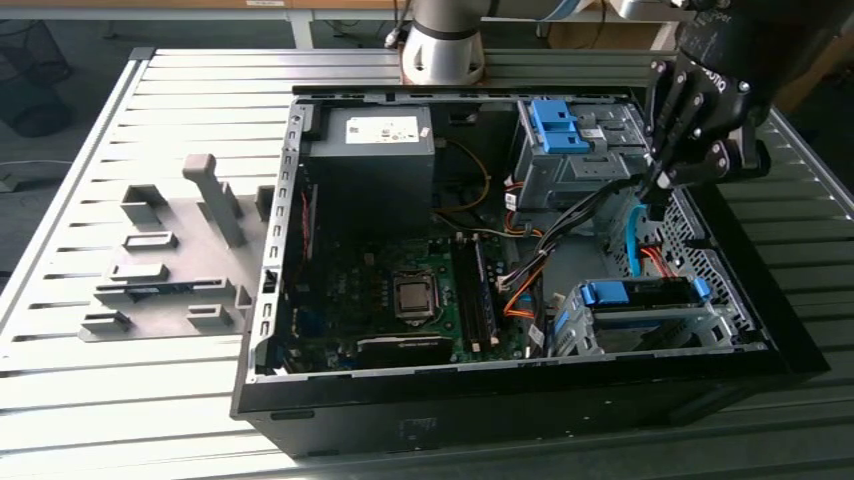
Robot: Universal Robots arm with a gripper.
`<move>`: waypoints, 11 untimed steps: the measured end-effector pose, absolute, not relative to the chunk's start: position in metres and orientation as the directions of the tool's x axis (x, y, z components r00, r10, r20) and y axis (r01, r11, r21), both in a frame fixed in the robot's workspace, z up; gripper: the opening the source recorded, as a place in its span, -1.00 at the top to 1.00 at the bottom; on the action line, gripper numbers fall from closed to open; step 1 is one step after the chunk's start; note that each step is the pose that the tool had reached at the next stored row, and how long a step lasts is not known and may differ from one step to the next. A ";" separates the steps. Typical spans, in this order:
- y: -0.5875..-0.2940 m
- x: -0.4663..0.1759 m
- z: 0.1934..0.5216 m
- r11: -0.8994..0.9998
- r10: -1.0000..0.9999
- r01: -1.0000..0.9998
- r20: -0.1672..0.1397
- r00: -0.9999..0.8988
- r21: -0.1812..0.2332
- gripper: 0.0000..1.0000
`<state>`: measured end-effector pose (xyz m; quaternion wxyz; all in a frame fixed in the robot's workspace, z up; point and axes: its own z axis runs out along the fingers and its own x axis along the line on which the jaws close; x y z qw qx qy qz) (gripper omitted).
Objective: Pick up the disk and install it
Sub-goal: 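Insert the second disk wire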
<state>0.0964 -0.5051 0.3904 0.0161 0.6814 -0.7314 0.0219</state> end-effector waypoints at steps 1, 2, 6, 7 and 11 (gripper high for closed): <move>-0.505 0.096 0.390 0.071 -0.996 -0.997 0.054 -0.071 -0.010 0.79; -0.504 0.097 0.390 0.071 -0.996 -0.997 0.056 -0.071 -0.010 0.79; -0.503 0.098 0.389 0.074 -0.995 -0.997 0.069 -0.075 -0.011 0.77; -0.502 0.098 0.389 0.075 -0.994 -0.997 0.073 -0.075 -0.012 0.77; -0.499 0.099 0.388 0.076 -0.994 -0.997 0.084 -0.077 -0.012 0.52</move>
